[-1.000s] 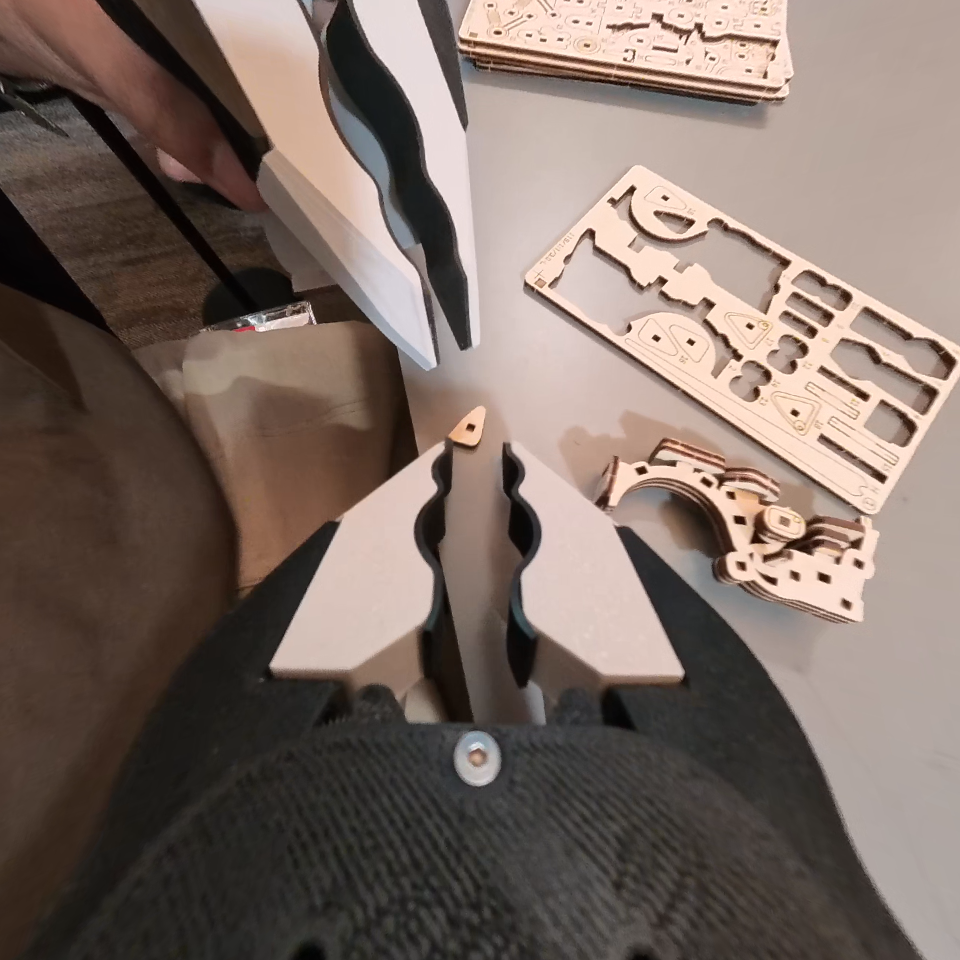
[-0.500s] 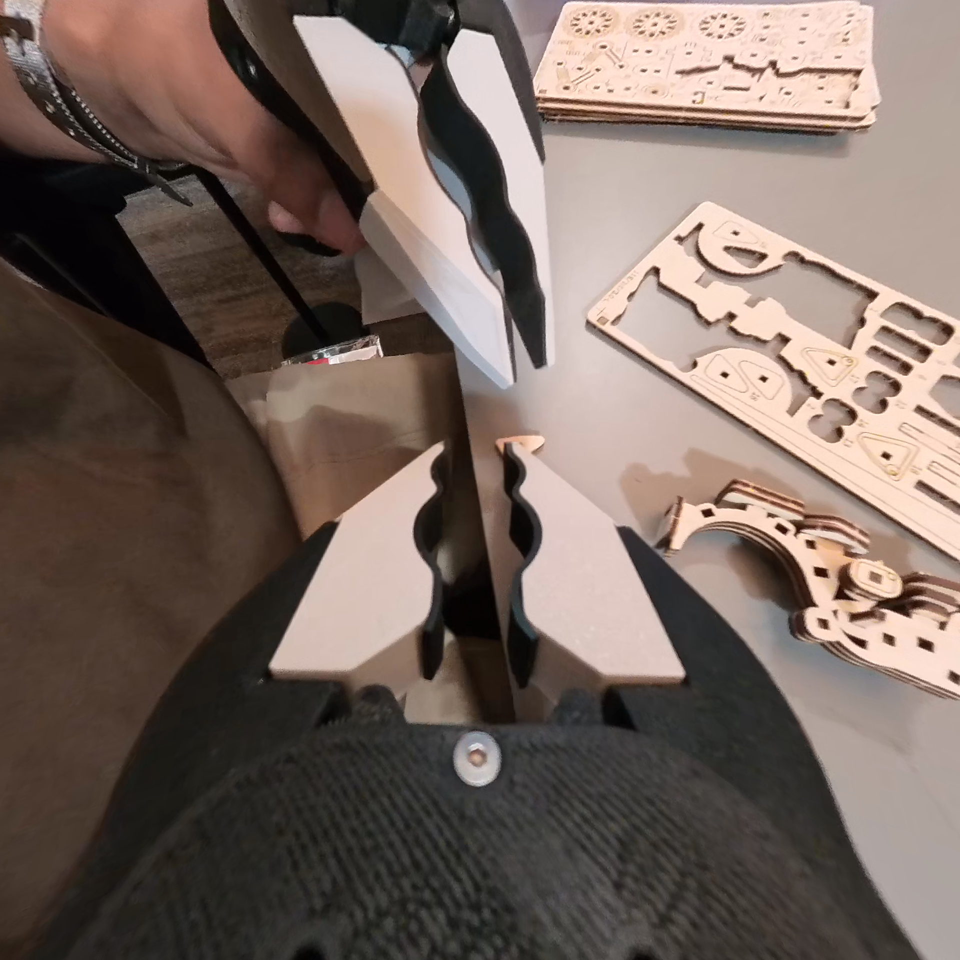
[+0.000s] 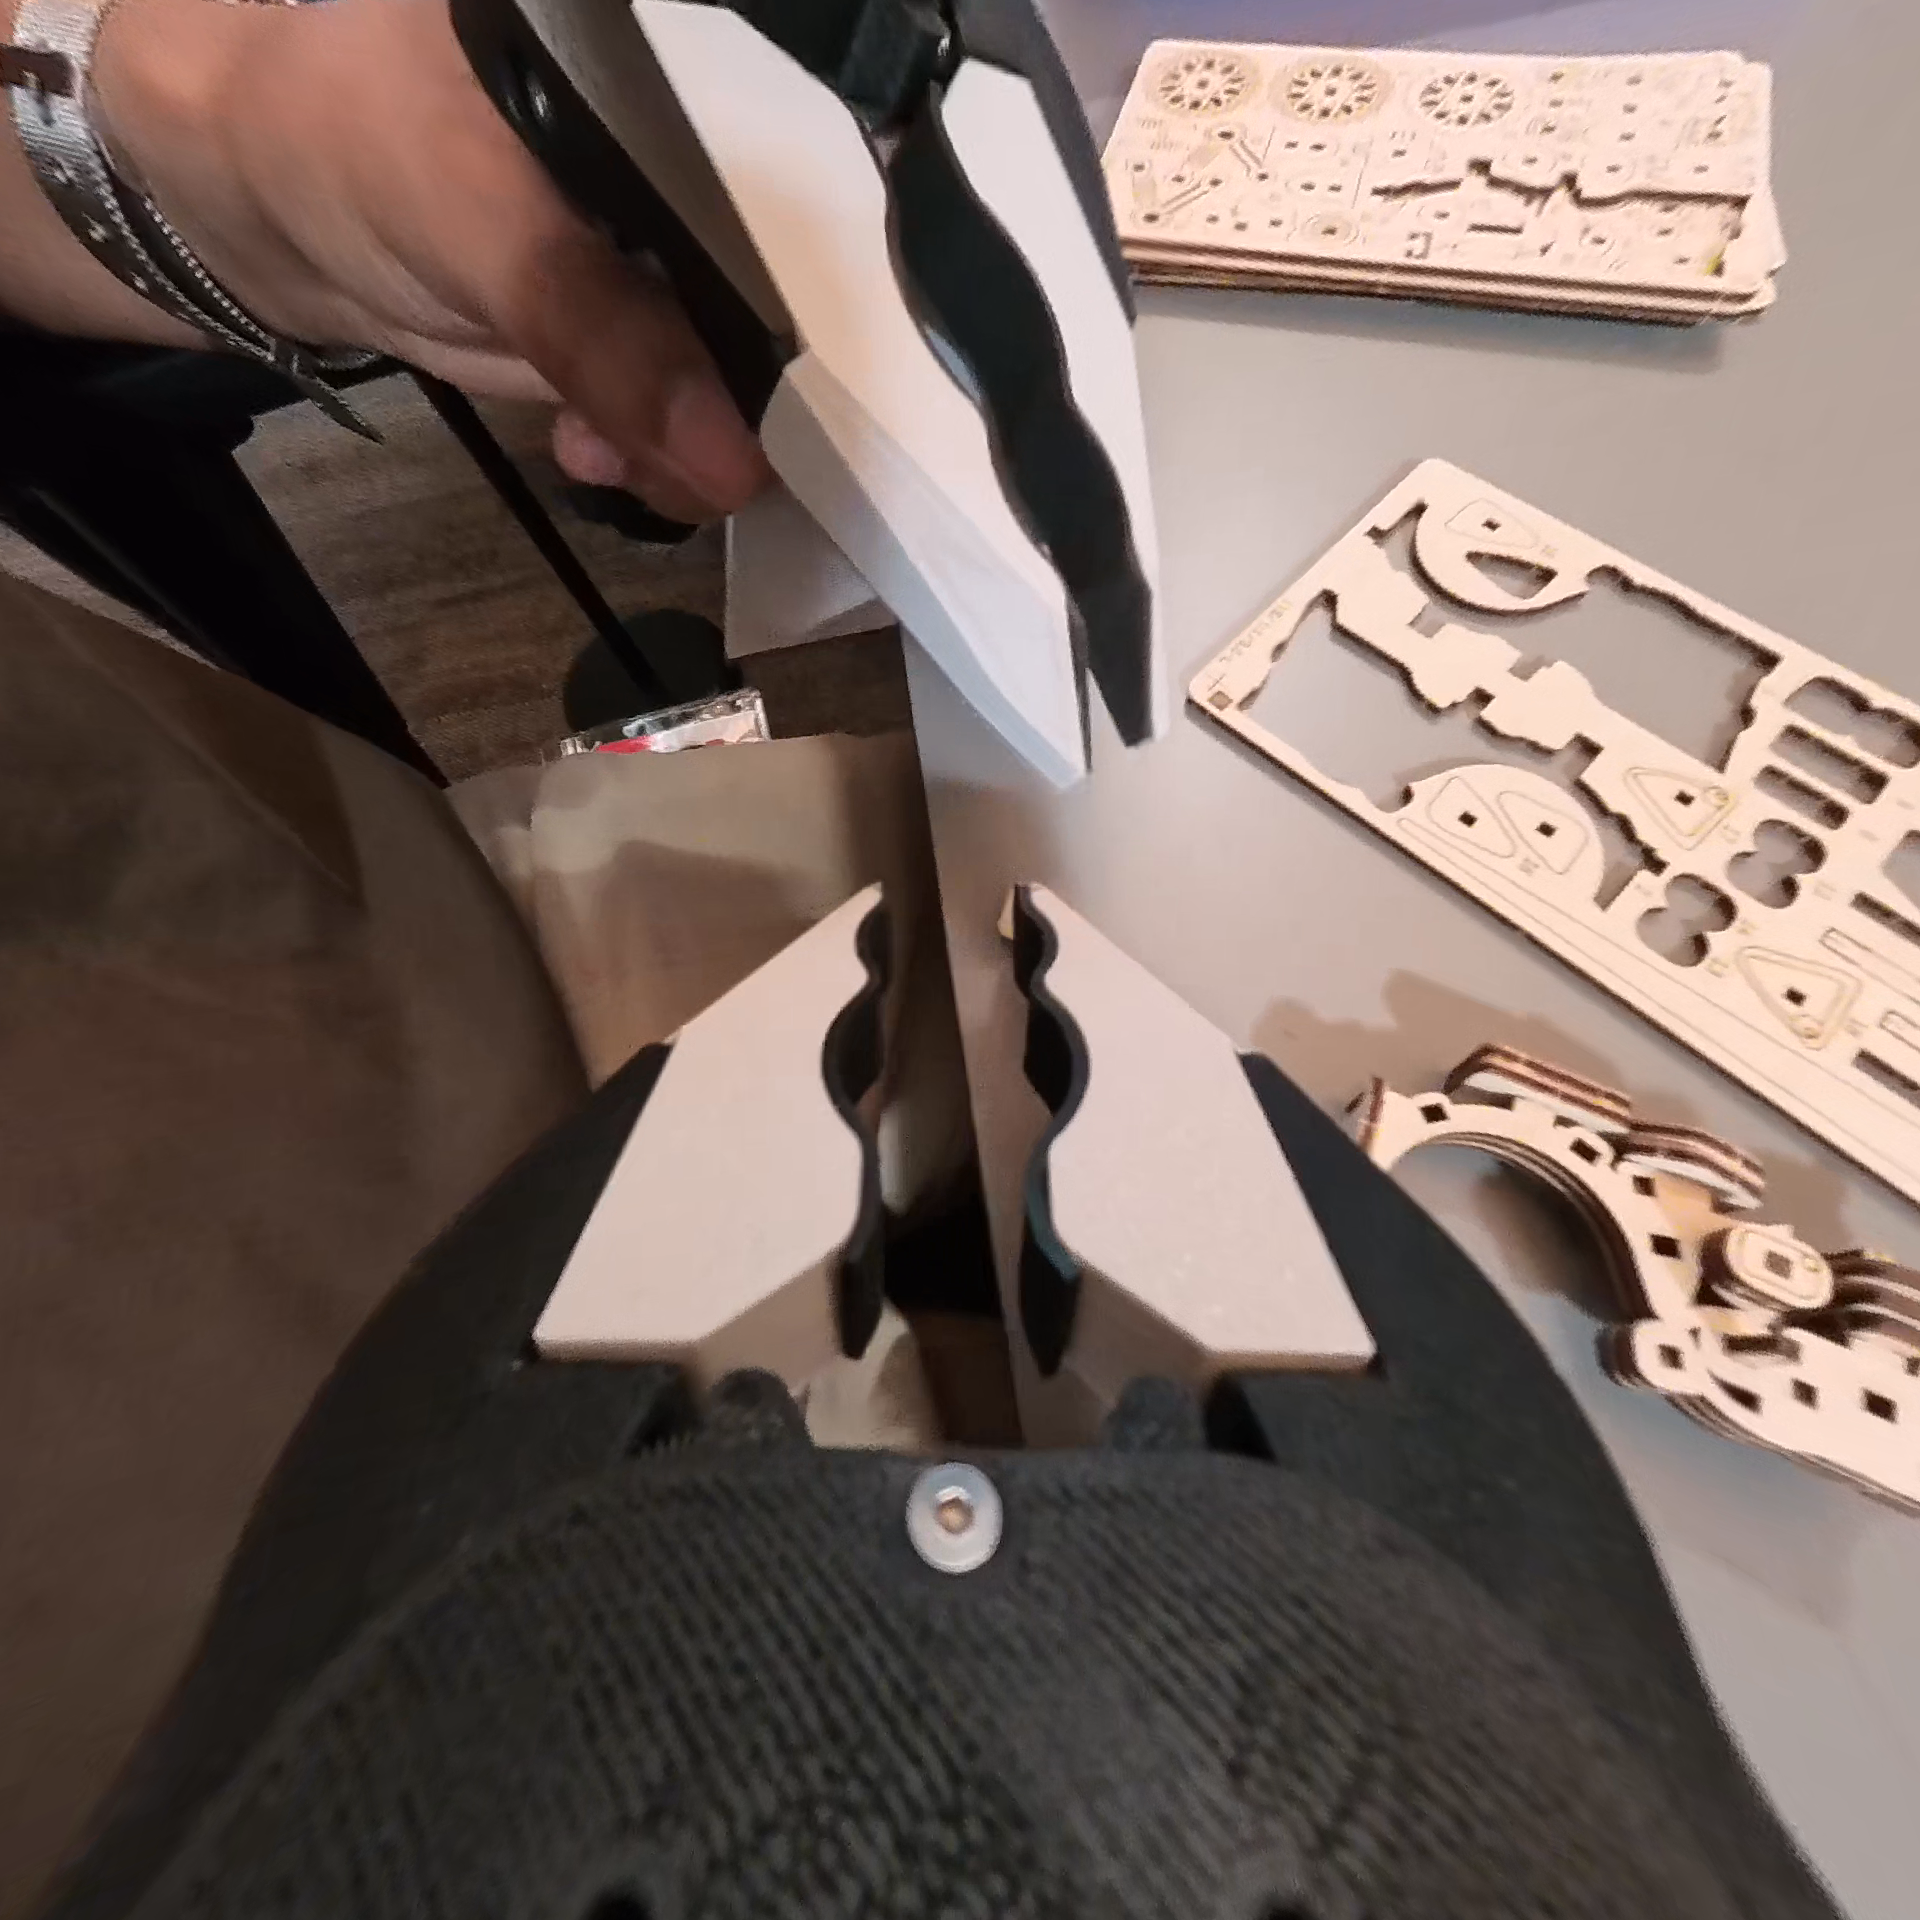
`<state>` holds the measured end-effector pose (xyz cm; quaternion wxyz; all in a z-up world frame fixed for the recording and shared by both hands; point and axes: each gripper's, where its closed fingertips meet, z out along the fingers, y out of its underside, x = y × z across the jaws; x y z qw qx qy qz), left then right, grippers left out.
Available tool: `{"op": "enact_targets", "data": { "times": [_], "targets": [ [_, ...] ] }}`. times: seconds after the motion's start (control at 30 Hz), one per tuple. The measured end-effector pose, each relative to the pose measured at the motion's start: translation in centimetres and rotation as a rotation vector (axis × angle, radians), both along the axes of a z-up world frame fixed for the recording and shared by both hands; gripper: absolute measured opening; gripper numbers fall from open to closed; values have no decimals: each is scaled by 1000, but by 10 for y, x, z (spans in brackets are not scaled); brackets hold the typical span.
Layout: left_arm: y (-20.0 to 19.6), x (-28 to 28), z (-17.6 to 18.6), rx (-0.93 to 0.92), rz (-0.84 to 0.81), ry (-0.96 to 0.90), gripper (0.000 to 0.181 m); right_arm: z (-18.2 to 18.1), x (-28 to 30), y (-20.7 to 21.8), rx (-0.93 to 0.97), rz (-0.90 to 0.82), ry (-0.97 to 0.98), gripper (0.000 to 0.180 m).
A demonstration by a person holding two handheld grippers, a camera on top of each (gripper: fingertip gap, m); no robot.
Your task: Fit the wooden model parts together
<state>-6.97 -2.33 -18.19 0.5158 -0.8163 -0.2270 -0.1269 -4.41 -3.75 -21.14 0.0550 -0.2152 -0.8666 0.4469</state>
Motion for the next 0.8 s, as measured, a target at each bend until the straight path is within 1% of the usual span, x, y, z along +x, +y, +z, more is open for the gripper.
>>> {"op": "enact_targets", "data": {
  "times": [0.07,0.13,0.17,0.27,0.33,0.4,0.47,0.53,0.73,0.8],
  "targets": [
    [-1,-2,2,13,10,-9,9,2,-6,4,4,-17,31,19],
    [-1,-2,2,20,11,-25,9,2,-12,7,19,-36,50,6],
    [-1,-2,1,23,8,-34,9,1,-16,9,33,-42,60,4],
    [0,0,2,31,-2,-47,9,-5,-18,12,85,-19,84,8],
    [0,0,2,29,-5,-43,9,-7,-16,11,88,-2,63,13],
    [0,1,1,26,-10,-43,9,-8,-16,10,89,2,51,14],
    [0,2,1,27,-14,-45,9,-8,-15,10,87,5,44,13],
    [0,3,1,26,-16,-43,9,-8,-15,10,87,1,39,7],
    [-1,1,-2,11,-11,-35,9,-9,-6,24,115,-59,19,5],
    [-1,0,-3,13,-7,-39,9,-8,-3,26,120,-66,32,14]
  ]
}}
